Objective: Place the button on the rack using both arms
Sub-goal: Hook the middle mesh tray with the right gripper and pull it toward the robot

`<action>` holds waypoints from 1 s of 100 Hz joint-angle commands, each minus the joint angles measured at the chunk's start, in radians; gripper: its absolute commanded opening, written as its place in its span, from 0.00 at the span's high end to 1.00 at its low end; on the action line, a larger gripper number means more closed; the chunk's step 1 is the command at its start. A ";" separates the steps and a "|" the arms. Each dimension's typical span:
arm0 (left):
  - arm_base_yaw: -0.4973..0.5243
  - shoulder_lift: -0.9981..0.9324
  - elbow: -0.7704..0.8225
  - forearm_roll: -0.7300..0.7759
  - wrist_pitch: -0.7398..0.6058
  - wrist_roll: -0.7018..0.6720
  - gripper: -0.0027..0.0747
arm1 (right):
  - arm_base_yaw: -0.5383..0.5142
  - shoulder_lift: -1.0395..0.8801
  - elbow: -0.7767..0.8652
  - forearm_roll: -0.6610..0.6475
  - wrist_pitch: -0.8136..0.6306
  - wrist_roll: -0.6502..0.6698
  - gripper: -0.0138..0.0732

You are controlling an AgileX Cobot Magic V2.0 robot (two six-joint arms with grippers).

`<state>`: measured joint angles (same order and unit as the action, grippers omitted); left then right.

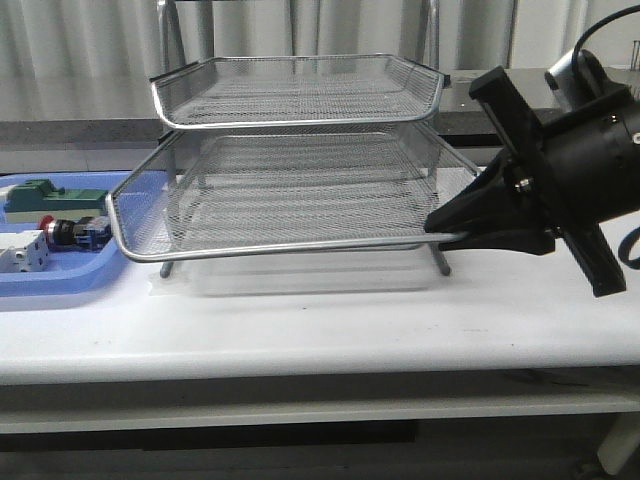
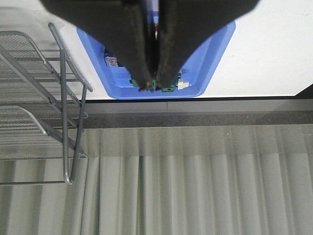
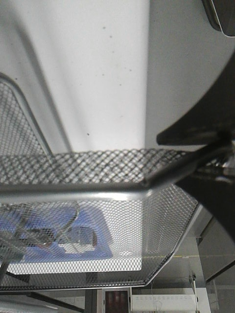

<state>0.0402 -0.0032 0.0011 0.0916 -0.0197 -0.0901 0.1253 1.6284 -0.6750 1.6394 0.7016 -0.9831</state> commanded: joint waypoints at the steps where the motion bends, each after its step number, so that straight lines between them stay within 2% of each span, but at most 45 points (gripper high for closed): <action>1: 0.002 -0.036 0.046 -0.008 -0.081 -0.010 0.99 | 0.001 -0.071 0.024 -0.024 0.021 -0.035 0.82; 18: 0.002 -0.036 0.046 -0.008 -0.081 -0.010 0.99 | 0.001 -0.112 0.081 -0.024 0.011 -0.041 0.81; 27: 0.002 -0.036 0.046 -0.008 -0.081 -0.010 0.99 | 0.001 -0.118 0.089 -0.024 0.006 -0.041 0.77; 39: 0.002 -0.036 0.046 -0.008 -0.081 -0.010 0.99 | 0.001 -0.118 0.089 -0.024 0.007 -0.041 0.61; 53: 0.002 -0.036 0.046 -0.008 -0.081 -0.010 0.99 | 0.001 -0.118 0.089 -0.024 0.010 -0.041 0.35; 63: 0.002 -0.036 0.046 -0.008 -0.081 -0.010 0.99 | 0.001 -0.118 0.089 -0.024 0.019 -0.046 0.24; 81: 0.002 -0.036 0.046 -0.008 -0.081 -0.010 0.99 | 0.001 -0.119 0.089 -0.040 0.058 -0.055 0.23; 100: 0.002 -0.036 0.046 -0.008 -0.081 -0.010 0.99 | 0.001 -0.180 0.089 -0.129 0.045 -0.042 0.23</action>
<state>0.0402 -0.0032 0.0011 0.0916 -0.0197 -0.0901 0.1286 1.5152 -0.5696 1.5245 0.6988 -1.0212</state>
